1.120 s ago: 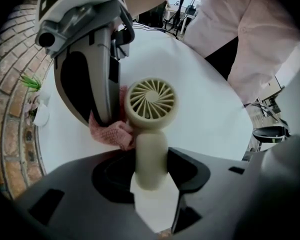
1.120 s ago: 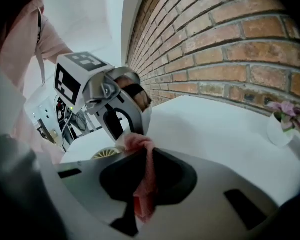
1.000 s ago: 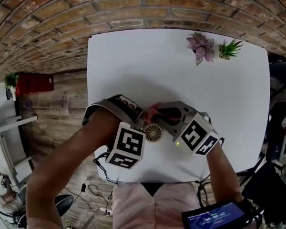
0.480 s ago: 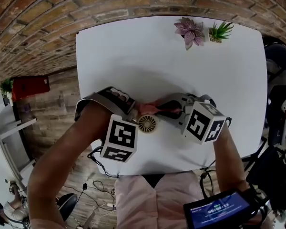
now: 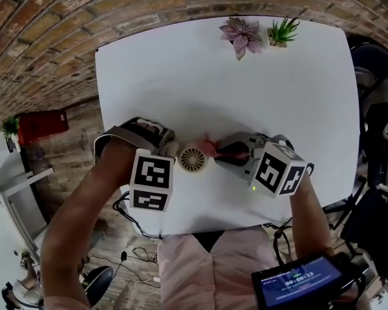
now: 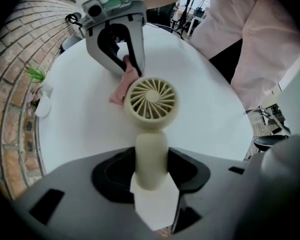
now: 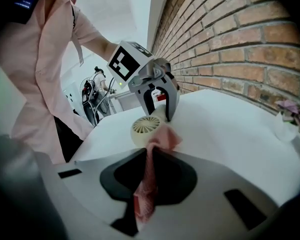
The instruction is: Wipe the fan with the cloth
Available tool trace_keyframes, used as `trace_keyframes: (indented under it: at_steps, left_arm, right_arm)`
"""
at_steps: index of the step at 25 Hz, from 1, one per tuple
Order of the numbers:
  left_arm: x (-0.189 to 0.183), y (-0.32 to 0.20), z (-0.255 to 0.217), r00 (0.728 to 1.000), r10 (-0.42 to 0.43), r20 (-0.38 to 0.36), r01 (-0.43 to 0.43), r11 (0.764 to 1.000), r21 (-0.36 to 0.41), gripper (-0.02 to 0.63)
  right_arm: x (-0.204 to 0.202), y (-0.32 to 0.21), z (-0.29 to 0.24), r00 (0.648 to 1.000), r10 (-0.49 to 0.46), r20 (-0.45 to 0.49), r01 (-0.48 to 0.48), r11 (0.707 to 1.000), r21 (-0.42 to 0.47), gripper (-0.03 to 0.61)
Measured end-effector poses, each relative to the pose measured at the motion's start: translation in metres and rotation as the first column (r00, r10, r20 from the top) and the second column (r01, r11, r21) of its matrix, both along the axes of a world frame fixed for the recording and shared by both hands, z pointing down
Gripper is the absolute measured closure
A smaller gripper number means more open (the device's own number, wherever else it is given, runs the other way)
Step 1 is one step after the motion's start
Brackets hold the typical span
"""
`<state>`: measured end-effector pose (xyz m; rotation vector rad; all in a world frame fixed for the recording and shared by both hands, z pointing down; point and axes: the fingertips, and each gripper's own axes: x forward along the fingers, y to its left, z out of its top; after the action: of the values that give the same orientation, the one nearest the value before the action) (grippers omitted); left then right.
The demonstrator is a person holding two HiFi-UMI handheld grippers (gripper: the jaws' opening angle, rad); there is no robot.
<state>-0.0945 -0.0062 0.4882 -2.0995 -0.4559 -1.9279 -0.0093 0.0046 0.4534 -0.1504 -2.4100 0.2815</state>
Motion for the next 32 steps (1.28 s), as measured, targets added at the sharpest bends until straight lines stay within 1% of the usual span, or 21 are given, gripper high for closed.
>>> trace_keyframes:
  at_steps: [4, 8, 10, 12, 13, 14, 16, 18, 20, 21, 22, 24, 25, 27, 29, 30, 32]
  left_arm:
    - [-0.002, -0.002, -0.001, 0.998, -0.065, 0.008, 0.064, 0.998, 0.002, 0.416]
    - [-0.003, -0.003, 0.0, 0.994, -0.104, 0.027, 0.103, 0.994, 0.043, 0.416]
    - [-0.004, -0.005, 0.001, 0.988, -0.153, 0.031, 0.151, 0.987, 0.051, 0.416]
    - [-0.005, -0.008, 0.001, 0.971, -0.239, 0.027, 0.237, 0.97, 0.052, 0.416]
    - [-0.006, -0.008, 0.001, 0.957, -0.289, 0.026, 0.287, 0.956, 0.053, 0.416]
    - [-0.008, -0.008, 0.001, 0.94, -0.339, 0.025, 0.337, 0.94, 0.056, 0.416]
    - [-0.012, -0.007, 0.0, 0.9, -0.435, 0.022, 0.432, 0.899, 0.069, 0.416]
    - [-0.013, -0.007, 0.0, 0.854, -0.52, 0.018, 0.517, 0.851, 0.089, 0.416]
    - [-0.015, -0.007, 0.0, 0.8, -0.599, 0.009, 0.595, 0.796, 0.11, 0.414]
    - [-0.016, -0.008, 0.0, 0.768, -0.64, 0.004, 0.636, 0.763, 0.118, 0.414]
    - [-0.018, -0.01, 0.0, 0.73, -0.684, -0.001, 0.679, 0.724, 0.12, 0.414]
    - [-0.021, -0.01, 0.0, 0.643, -0.765, -0.012, 0.762, 0.639, 0.1, 0.413]
    - [-0.021, -0.009, 0.0, 0.599, -0.801, -0.018, 0.799, 0.596, 0.074, 0.412]
    - [-0.015, -0.003, -0.002, 0.512, -0.859, -0.026, 0.859, 0.512, -0.009, 0.386]
    - [-0.005, 0.003, -0.006, 0.431, -0.902, -0.031, 0.897, 0.432, -0.095, 0.362]
    - [0.0, 0.006, -0.009, 0.387, -0.921, -0.033, 0.911, 0.388, -0.14, 0.345]
    - [0.011, 0.011, -0.016, 0.291, -0.956, -0.029, 0.929, 0.29, -0.229, 0.322]
  right_arm:
    - [0.002, 0.016, -0.003, 1.0, 0.018, 0.015, -0.018, 1.0, -0.023, 0.543]
    - [-0.001, 0.036, -0.005, 0.999, 0.016, 0.039, -0.014, 0.999, -0.047, 0.541]
    - [-0.004, 0.046, -0.006, 0.998, 0.014, 0.054, -0.011, 0.998, -0.056, 0.541]
    - [-0.008, 0.055, -0.008, 0.997, 0.013, 0.07, -0.009, 0.998, -0.062, 0.541]
    - [-0.01, 0.06, -0.01, 0.997, 0.013, 0.079, -0.008, 0.998, -0.065, 0.541]
    - [-0.012, 0.064, -0.011, 0.996, 0.013, 0.087, -0.007, 0.998, -0.068, 0.541]
    - [-0.014, 0.071, -0.015, 0.995, 0.015, 0.1, -0.007, 0.997, -0.072, 0.541]
    - [-0.012, 0.075, -0.019, 0.994, 0.021, 0.106, -0.013, 0.998, -0.069, 0.541]
    - [-0.007, 0.075, -0.023, 0.994, 0.028, 0.106, -0.022, 0.998, -0.057, 0.541]
    - [-0.005, 0.074, -0.025, 0.994, 0.031, 0.104, -0.026, 0.998, -0.049, 0.541]
    - [-0.002, 0.073, -0.027, 0.994, 0.036, 0.102, -0.031, 0.999, -0.041, 0.541]
    - [0.003, 0.072, -0.031, 0.994, 0.045, 0.098, -0.043, 0.999, -0.029, 0.541]
    - [0.005, 0.071, -0.033, 0.994, 0.05, 0.096, -0.048, 0.999, -0.025, 0.541]
    - [0.01, 0.072, -0.035, 0.994, 0.059, 0.094, -0.057, 0.998, -0.02, 0.541]
    - [0.013, 0.075, -0.037, 0.994, 0.063, 0.093, -0.061, 0.998, -0.019, 0.541]
    - [0.014, 0.076, -0.037, 0.994, 0.063, 0.092, -0.062, 0.998, -0.019, 0.54]
    - [0.016, 0.08, -0.038, 0.994, 0.064, 0.091, -0.062, 0.998, -0.018, 0.541]
